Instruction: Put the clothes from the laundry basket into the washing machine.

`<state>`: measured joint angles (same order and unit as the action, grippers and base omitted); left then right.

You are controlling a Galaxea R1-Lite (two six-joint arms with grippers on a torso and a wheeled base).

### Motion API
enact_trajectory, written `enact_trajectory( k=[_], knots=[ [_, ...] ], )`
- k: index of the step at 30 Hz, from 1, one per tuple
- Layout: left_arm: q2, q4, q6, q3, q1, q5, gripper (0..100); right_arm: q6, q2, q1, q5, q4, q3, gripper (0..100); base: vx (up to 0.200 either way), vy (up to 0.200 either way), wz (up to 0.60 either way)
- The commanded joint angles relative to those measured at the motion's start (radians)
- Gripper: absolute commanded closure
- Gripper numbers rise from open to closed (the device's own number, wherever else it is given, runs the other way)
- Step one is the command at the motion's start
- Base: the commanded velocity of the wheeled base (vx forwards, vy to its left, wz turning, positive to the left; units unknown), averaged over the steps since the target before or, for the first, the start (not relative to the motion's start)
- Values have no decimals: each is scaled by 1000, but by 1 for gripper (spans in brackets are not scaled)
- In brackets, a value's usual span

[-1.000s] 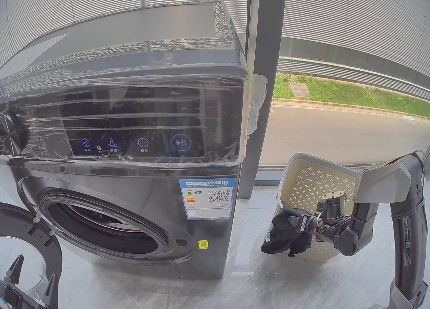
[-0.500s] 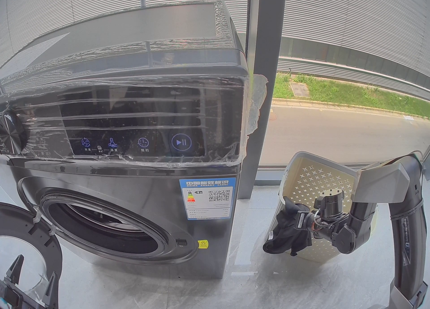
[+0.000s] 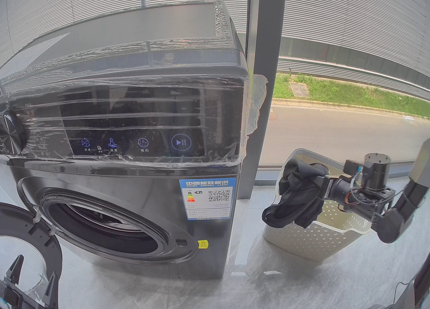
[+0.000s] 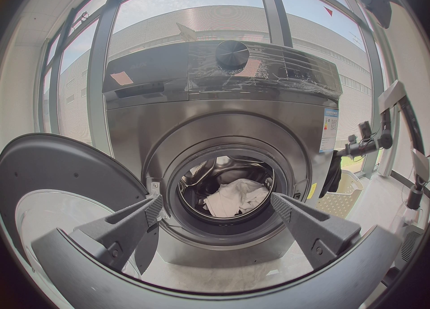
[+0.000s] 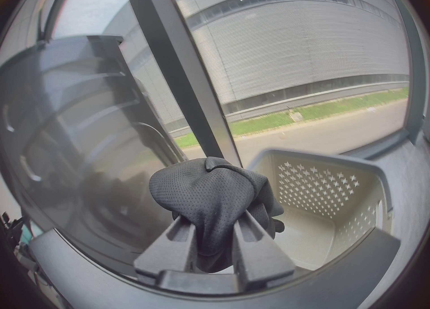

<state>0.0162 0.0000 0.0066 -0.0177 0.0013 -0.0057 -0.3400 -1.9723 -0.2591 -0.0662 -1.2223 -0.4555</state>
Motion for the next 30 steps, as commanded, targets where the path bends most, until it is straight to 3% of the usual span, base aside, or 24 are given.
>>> enact_trajectory(
  k=[1,3,7,10,12,14,22,26,30],
  knots=[
    [-16,2,0,18,0,0,0,72,403,-8,-132,-2,178,100,0,0,0],
    [-16,2,0,18,0,0,0,78,431,-8,-146,-2,178,100,0,0,0],
    [-16,2,0,18,0,0,0,87,593,-22,-305,-2,235,100,0,0,0],
    [-16,2,0,18,0,-2,0,96,668,-52,-385,-2,321,100,0,0,0],
    [-16,2,0,18,0,-2,0,107,693,-66,-415,-2,357,100,0,0,0],
    [-16,2,1,18,0,-2,0,139,730,-69,-478,-2,390,100,0,0,0],
    [-16,2,0,18,0,-2,0,145,750,-40,-503,-2,314,100,-200,0,0],
    [-16,2,1,18,0,-2,0,147,768,-38,-540,-2,322,100,-200,0,0],
    [-16,2,1,18,0,-2,0,147,774,-40,-546,-2,337,100,-200,0,0]
  ],
)
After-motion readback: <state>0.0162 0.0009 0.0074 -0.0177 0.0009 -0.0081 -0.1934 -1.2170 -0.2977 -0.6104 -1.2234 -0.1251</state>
